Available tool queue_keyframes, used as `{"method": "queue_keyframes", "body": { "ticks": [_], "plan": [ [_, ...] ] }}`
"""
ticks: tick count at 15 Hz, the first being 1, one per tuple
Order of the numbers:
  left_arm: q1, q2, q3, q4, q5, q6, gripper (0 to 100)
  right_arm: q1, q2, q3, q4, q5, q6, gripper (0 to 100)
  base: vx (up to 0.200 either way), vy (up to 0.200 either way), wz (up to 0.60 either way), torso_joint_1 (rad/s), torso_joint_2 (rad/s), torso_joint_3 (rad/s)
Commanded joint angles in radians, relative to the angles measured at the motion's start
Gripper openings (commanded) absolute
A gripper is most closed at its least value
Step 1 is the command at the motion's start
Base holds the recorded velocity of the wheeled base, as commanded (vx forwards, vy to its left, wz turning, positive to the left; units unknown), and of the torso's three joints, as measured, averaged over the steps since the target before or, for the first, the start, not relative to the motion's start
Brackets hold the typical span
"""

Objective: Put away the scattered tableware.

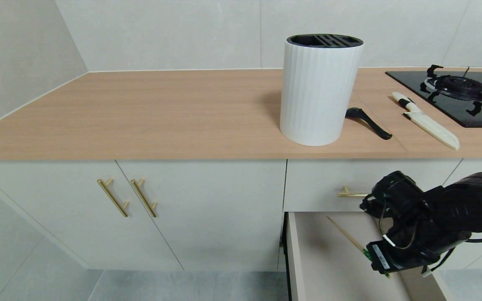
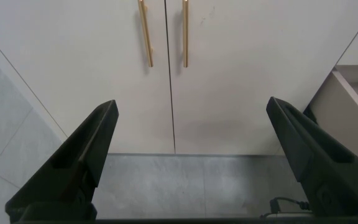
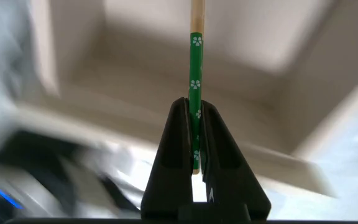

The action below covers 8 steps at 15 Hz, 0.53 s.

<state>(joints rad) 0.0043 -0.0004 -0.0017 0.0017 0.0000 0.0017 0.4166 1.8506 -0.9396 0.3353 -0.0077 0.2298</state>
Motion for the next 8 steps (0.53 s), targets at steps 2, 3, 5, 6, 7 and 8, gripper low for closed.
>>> {"method": "queue_keyframes", "body": {
  "ticks": [2, 3, 5, 6, 7, 8],
  "plan": [
    [0.0, 0.0, 0.0, 0.0, 0.0, 0.0, 100, 0.053, 0.108, -0.041, -0.015, 0.0, 0.04, 0, 0.0, 0.0, 0.0, 0.0, 0.0, 0.0],
    [0.0, 0.0, 0.0, 0.0, 0.0, 0.0, 100, 0.054, 0.111, -0.047, -0.018, 0.002, 0.049, 0, 0.0, 0.0, 0.0, 0.0, 0.0, 0.0],
    [0.0, 0.0, 0.0, 0.0, 0.0, 0.0, 100, 0.056, 0.127, -0.065, -0.036, 0.002, 0.105, 0, 0.0, 0.0, 0.0, 0.0, 0.0, 0.0],
    [0.0, 0.0, 0.0, 0.0, 0.0, 0.0, 100, 0.064, 0.133, -0.065, -0.048, 0.0, 0.115, 0, 0.0, 0.0, 0.0, 0.0, 0.0, 0.0],
    [0.0, 0.0, 0.0, 0.0, 0.0, 0.0, 100, 0.068, 0.136, -0.065, -0.058, 0.0, 0.12, 0, 0.0, 0.0, 0.0, 0.0, 0.0, 0.0],
    [0.0, 0.0, 0.0, 0.0, 0.0, 0.0, 100, 0.07, 0.137, -0.064, -0.059, 0.0, 0.12, 0, 0.0, 0.0, 0.0, 0.0, 0.0, 0.0]
  ]
}}
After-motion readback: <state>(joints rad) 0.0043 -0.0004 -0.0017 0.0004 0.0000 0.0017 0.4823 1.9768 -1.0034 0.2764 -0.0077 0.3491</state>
